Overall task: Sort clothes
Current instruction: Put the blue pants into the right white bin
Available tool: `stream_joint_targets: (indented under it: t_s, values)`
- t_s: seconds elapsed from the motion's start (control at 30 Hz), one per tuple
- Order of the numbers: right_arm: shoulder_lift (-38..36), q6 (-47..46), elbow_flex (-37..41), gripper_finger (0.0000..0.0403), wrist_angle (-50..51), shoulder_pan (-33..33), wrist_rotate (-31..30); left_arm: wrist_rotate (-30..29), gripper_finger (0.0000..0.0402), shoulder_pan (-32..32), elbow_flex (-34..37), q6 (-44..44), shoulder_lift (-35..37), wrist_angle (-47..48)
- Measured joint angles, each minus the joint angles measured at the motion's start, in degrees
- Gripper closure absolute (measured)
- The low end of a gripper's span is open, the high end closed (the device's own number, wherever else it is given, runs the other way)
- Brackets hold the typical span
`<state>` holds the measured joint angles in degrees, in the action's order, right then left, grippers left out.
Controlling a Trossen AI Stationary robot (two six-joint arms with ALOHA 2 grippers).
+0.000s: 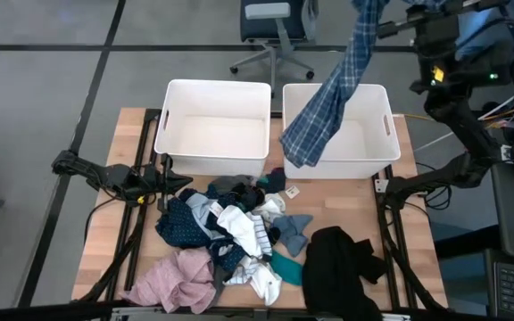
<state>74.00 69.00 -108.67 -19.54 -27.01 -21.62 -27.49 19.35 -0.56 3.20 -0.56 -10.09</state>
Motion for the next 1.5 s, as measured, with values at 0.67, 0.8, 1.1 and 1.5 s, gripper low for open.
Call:
stream_joint_targets:
  t_s: [0.67, 0.8, 1.1, 1.5]
  values:
    - [1.3, -43.5, -0.2, 0.0359, 73.2, -1.9, -7.8, 0.0, 0.04, 0.0, 0.0, -1.8, 0.0, 2.2]
    - [2.0, -48.6, 0.4, 0.0359, 80.2, -1.9, -6.8, 0.0, 0.04, 0.0, 0.0, -1.7, 0.0, 2.1]
    - [2.1, -54.4, 13.5, 0.0358, 81.8, -1.9, -1.2, 0.0, 0.04, 0.0, 0.0, -1.0, 0.0, 1.3]
    - [2.8, -58.4, 37.9, 0.0358, 68.4, -5.1, 5.8, 0.0, 0.04, 0.0, 0.0, -1.3, 0.0, 1.3]
